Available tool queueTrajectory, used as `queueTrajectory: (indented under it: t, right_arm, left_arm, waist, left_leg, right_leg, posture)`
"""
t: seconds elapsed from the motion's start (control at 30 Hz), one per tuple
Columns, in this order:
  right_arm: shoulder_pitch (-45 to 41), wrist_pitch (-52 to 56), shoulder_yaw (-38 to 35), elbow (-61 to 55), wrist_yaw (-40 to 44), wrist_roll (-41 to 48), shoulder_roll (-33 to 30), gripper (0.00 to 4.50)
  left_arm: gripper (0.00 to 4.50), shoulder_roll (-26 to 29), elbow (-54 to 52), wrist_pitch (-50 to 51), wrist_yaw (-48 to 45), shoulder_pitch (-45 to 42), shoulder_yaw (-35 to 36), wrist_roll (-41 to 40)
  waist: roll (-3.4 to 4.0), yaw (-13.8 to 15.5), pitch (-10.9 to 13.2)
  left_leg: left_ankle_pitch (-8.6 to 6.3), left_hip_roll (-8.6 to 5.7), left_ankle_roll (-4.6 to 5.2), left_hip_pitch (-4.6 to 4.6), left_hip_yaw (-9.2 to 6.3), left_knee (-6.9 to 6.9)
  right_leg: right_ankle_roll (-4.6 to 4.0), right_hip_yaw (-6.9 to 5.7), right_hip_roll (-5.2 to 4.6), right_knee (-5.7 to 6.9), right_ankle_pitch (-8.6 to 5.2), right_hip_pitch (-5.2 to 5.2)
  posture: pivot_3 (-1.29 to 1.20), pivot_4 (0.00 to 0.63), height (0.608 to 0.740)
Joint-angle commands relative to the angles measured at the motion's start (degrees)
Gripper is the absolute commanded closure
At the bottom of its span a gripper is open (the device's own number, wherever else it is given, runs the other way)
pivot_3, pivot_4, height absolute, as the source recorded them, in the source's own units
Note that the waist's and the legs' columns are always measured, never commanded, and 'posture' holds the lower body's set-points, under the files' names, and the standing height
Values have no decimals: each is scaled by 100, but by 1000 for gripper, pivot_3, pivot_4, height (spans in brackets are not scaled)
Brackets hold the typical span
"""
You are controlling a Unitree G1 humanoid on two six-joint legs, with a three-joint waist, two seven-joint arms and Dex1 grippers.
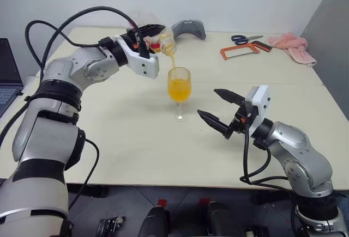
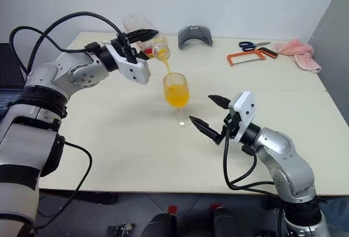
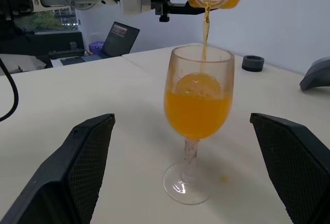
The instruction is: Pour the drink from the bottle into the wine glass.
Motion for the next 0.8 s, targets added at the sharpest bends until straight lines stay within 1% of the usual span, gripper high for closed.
queueTrajectory:
  t: [0.03,0.07,0.13,0.2,0.3,0.43,0.53,0.63,0.8]
  right_arm:
    - [-32,-223,-5,-140,6,-87,-23,0]
    - [-39,-251,-4,-133,2,-112,-17,0]
    - [-69,-288,2,-119,-13,-148,11,0]
    - [-105,-270,8,-128,1,-131,23,0]
    - [-166,-127,102,-220,111,-48,-47,0]
    - [-211,217,348,-430,365,81,-303,0]
    - [-327,446,656,-475,376,0,-391,0]
    - [-555,606,899,-378,285,-87,-301,0]
    - [-873,800,1113,-199,199,-163,-130,0]
  left_arm:
    - [2809,-121,-358,182,-422,302,391,-777]
    - [2809,-172,-500,262,-553,440,472,-958]
    - [2809,-354,-816,630,-925,784,758,-1576]
    - [2809,-529,-1281,1155,-1287,1156,1077,-2219]
    - [2810,-731,-2068,2287,-1604,1709,1659,-3141]
    - [2811,-828,-3131,3962,-1775,2578,2431,-4114]
    - [2811,-868,-3725,4953,-1903,3283,2937,-4758]
    - [2811,-917,-3950,5588,-1829,3755,3449,-5250]
    - [2811,-919,-4006,5944,-1827,3966,3787,-5533]
  waist:
    - [1,-5,0]
    - [1,-6,-1]
    - [1,-7,-1]
    - [1,-6,0]
    - [1,-16,-1]
    - [4,-104,-3]
    - [4,-146,-4]
    - [3,-143,-4]
    - [-6,-70,-9]
  left_leg:
    - [0,1,0,1,-1,0]
    - [0,1,-1,1,-1,0]
    - [1,3,-2,1,-2,0]
    - [3,9,-5,0,-4,3]
    - [3,10,-5,-2,-8,6]
    - [2,14,-4,1,-24,5]
    - [2,17,-4,7,-31,3]
    - [2,19,-4,8,-37,6]
    - [2,18,-3,-1,-55,23]
  right_leg:
    - [0,1,0,1,0,0]
    - [0,1,0,2,0,0]
    - [0,0,0,2,0,-1]
    - [0,1,-3,3,0,-1]
    - [-1,1,-4,6,0,-2]
    - [-1,1,-2,10,0,-2]
    - [-1,4,-2,12,0,-2]
    - [-1,3,-1,15,0,-1]
    - [-1,-7,-6,13,0,5]
  posture:
    - [0,150,740]
    - [0,150,740]
    - [0,150,740]
    - [0,150,740]
    - [0,150,740]
    - [0,150,740]
    - [0,150,740]
    - [0,150,740]
    - [0,150,740]
